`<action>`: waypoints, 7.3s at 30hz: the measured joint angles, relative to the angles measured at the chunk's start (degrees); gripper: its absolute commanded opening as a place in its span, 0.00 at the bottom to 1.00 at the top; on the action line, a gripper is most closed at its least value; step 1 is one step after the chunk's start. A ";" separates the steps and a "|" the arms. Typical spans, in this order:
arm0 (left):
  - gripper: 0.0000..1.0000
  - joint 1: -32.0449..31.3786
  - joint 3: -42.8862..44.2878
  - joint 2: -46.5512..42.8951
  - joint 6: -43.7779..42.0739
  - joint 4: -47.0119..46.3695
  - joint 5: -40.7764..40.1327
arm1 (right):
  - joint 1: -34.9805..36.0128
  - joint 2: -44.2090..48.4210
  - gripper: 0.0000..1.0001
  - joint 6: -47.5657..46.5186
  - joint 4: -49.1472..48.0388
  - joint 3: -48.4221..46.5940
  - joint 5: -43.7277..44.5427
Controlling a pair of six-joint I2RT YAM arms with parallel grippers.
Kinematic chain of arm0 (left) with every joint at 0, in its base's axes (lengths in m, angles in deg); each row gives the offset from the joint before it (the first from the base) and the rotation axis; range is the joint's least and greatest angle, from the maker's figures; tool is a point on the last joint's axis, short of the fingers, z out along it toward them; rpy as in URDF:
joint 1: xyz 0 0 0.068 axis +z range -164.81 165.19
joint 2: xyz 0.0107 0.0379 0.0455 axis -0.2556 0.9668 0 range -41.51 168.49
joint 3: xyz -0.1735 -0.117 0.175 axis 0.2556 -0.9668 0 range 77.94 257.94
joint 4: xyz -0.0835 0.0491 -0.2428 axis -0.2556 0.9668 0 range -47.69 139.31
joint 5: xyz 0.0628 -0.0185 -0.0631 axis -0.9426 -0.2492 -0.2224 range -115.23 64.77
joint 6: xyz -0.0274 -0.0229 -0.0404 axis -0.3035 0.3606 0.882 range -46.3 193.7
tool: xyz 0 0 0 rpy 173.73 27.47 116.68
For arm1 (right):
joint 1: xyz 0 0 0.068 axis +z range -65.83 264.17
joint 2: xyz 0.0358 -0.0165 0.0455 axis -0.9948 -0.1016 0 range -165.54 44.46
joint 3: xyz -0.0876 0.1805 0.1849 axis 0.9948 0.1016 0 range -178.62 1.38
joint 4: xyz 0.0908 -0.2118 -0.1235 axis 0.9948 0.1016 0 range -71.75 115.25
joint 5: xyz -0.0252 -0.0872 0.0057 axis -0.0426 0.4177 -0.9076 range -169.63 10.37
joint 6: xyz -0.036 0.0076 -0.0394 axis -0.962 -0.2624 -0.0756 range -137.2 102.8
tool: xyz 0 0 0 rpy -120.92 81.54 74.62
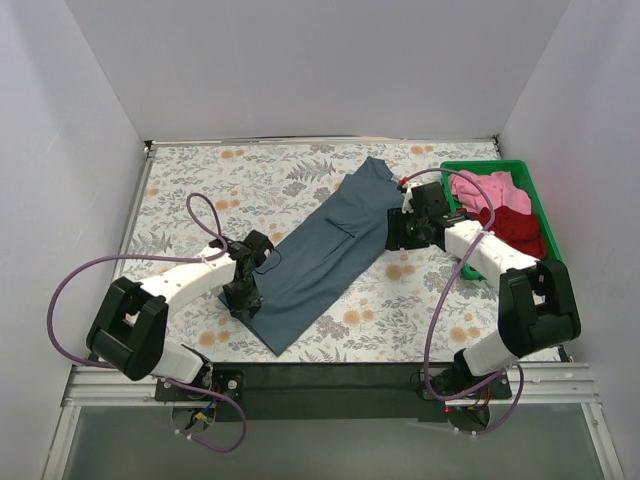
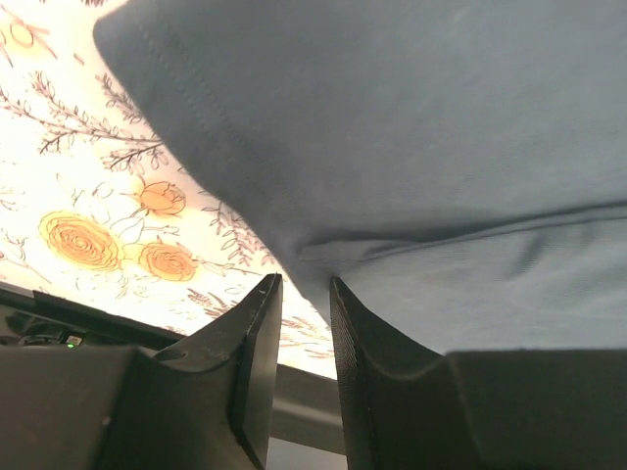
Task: Fold and stack the t-shirts
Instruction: Fold the tshirt
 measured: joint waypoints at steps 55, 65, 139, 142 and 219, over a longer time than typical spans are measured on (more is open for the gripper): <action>0.62 3.06 7.04 0.17 -2.99 -10.73 0.66 | -11.06 -27.12 0.45 0.07 -8.07 -25.31 -6.36; 0.65 8.44 6.86 2.69 -4.52 -15.26 2.32 | -13.29 -38.40 0.45 -1.33 -4.15 -37.51 -4.31; 0.00 15.69 -6.32 -1.01 -9.03 -22.25 -1.29 | 60.83 -21.29 0.01 -15.54 0.28 -15.56 13.49; 0.00 15.76 -4.68 -0.70 -7.19 -18.75 -2.43 | 60.72 -21.29 0.01 -16.24 3.15 -18.34 10.19; 0.43 8.92 32.28 31.47 -7.85 -36.11 15.39 | 32.22 -11.65 0.41 -21.79 -6.60 -1.05 34.45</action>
